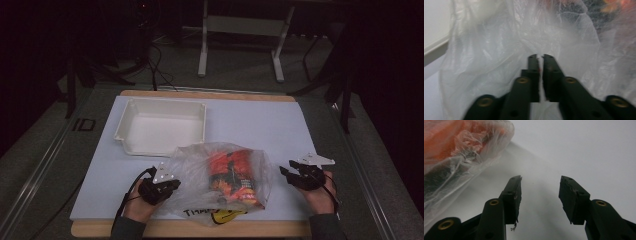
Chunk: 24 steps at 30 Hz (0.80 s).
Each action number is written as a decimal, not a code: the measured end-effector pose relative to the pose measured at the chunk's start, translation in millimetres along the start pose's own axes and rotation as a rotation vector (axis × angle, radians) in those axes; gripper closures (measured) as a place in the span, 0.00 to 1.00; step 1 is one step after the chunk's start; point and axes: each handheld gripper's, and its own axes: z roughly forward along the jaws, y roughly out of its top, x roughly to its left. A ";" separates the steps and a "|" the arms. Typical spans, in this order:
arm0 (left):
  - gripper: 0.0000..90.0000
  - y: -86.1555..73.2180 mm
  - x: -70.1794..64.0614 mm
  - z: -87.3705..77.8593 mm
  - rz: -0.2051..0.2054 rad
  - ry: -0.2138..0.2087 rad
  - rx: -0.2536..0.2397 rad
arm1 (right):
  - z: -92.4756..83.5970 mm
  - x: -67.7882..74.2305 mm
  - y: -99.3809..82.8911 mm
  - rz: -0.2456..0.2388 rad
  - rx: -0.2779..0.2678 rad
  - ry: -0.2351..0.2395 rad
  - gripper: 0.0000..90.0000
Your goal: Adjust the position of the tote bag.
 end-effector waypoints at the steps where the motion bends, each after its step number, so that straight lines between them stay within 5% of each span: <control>1: 0.99 0.8 -0.6 -0.3 0.005 0.000 0.001 | -0.7 0.5 0.6 0.000 0.000 -0.001 0.58; 12: 1.00 15.5 -4.0 -1.5 0.025 0.011 -0.025 | -8.8 6.3 9.7 -0.045 -0.018 0.006 0.58; 24: 1.00 43.8 -14.6 10.8 0.074 0.001 -0.033 | -15.6 30.5 31.1 -0.140 -0.053 0.053 0.56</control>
